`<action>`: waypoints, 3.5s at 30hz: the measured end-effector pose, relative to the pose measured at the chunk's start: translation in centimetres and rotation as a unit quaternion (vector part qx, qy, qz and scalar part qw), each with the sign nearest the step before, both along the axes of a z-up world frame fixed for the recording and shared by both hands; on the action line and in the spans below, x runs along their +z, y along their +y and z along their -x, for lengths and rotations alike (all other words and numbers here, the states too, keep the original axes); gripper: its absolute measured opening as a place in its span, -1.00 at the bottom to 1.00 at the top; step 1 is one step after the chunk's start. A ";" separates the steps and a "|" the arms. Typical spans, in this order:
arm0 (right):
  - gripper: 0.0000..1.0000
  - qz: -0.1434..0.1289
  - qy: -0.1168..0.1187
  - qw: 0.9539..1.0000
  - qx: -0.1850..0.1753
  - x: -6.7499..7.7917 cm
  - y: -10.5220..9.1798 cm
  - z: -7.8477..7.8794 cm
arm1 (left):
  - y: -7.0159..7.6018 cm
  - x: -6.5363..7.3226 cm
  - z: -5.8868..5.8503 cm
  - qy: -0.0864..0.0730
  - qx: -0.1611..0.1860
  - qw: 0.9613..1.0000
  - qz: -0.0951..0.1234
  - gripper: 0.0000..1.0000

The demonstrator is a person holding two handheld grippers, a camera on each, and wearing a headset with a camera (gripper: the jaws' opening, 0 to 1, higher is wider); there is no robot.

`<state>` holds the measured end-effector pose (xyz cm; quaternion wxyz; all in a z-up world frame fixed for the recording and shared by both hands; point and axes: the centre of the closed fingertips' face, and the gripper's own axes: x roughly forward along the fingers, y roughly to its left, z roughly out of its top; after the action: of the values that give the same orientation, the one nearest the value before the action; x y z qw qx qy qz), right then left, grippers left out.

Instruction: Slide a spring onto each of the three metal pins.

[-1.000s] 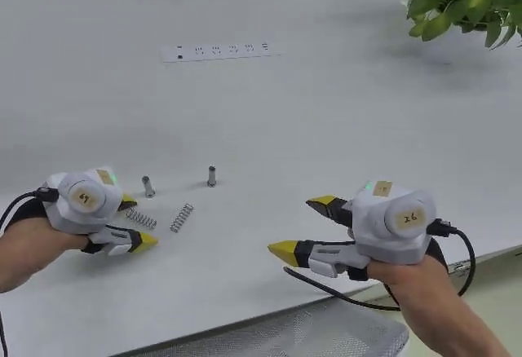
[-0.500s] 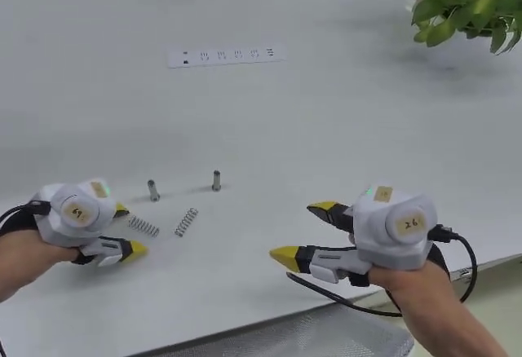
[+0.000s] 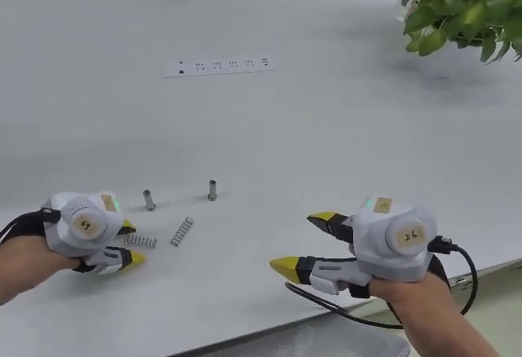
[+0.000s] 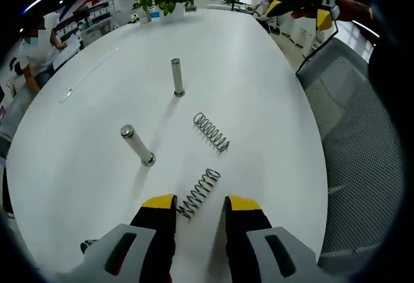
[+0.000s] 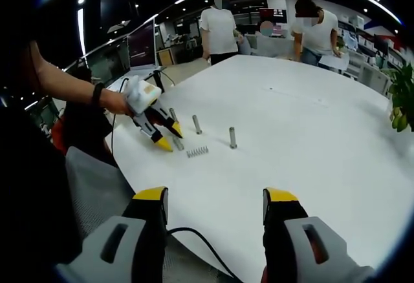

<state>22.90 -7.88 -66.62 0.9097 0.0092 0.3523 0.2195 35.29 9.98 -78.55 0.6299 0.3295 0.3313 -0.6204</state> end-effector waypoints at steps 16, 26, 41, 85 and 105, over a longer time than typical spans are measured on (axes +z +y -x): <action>0.15 0.000 -0.007 1.000 0.020 0.2 0.8 -0.7 | 0.2 -0.6 0.8 0.020 0.047 0.999 0.007 -0.95; 0.14 0.001 -0.011 1.000 0.024 0.3 0.5 -0.5 | 0.9 -0.6 2.0 0.043 0.106 0.993 0.021 -0.96; 0.15 -0.002 -0.011 0.998 0.064 0.2 2.0 -0.9 | 1.2 2.5 4.1 0.038 0.169 0.982 0.073 -0.96; 0.00 -0.014 -0.024 0.982 0.186 2.3 6.6 -3.3 | -2.0 12.5 6.2 -0.041 0.153 0.973 0.168 -0.96; -0.17 -0.026 -0.036 0.971 0.235 3.5 8.4 -3.5 | -5.0 15.3 7.6 -0.072 0.083 0.978 0.178 -0.95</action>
<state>26.41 0.52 -63.12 0.8442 -0.0577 0.3059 0.4364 27.66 5.00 -63.27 0.7502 0.2272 0.1956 -0.5893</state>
